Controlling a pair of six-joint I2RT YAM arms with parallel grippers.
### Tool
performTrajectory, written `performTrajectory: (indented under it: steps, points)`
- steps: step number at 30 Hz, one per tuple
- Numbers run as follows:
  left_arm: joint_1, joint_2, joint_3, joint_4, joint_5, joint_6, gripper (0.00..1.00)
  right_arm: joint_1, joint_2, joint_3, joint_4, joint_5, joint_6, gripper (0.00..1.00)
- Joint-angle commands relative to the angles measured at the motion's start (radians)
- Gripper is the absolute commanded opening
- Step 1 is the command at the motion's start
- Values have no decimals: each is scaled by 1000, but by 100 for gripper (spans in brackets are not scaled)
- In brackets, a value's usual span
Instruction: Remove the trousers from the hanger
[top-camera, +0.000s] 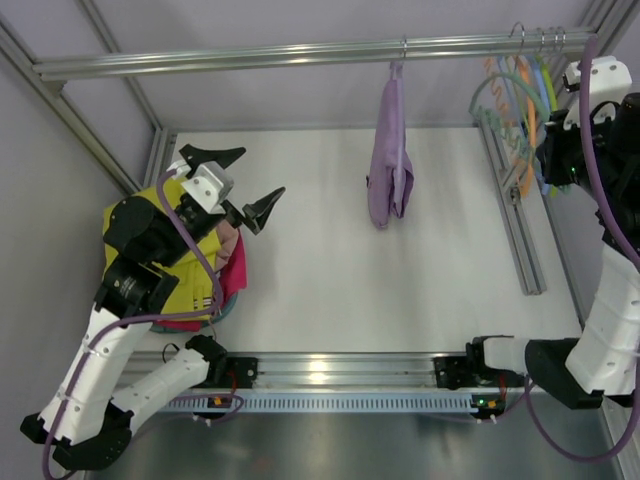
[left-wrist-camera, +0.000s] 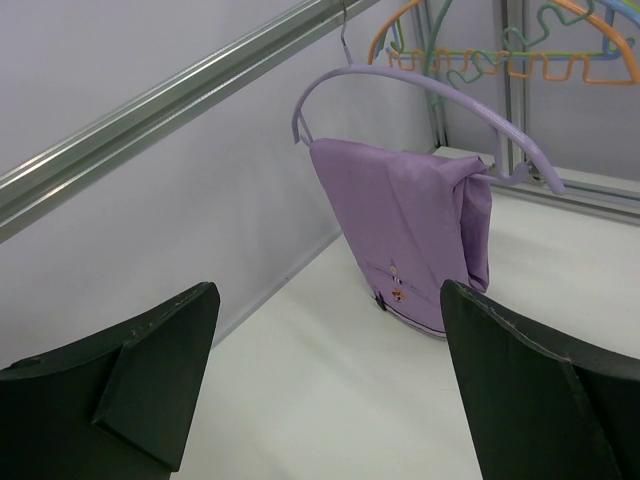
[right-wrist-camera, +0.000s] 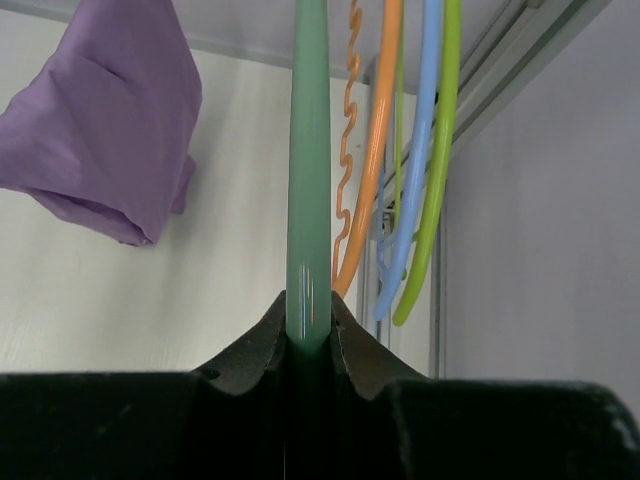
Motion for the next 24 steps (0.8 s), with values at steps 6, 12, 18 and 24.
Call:
performTrajectory:
  steps: [6, 12, 18, 24]
  points:
    - [1, -17, -14, 32, 1, 10, 98, -38, 60, 12, 124, -67, 42, 0]
    - [1, -20, -22, 32, -6, 21, 98, -123, 61, 18, 155, -122, 67, 0]
    - [1, -9, -24, 32, 1, 24, 98, -266, 89, -49, 127, -240, 63, 0]
    - [0, -6, -36, 32, 4, 30, 98, -308, 72, -155, 116, -355, 36, 0]
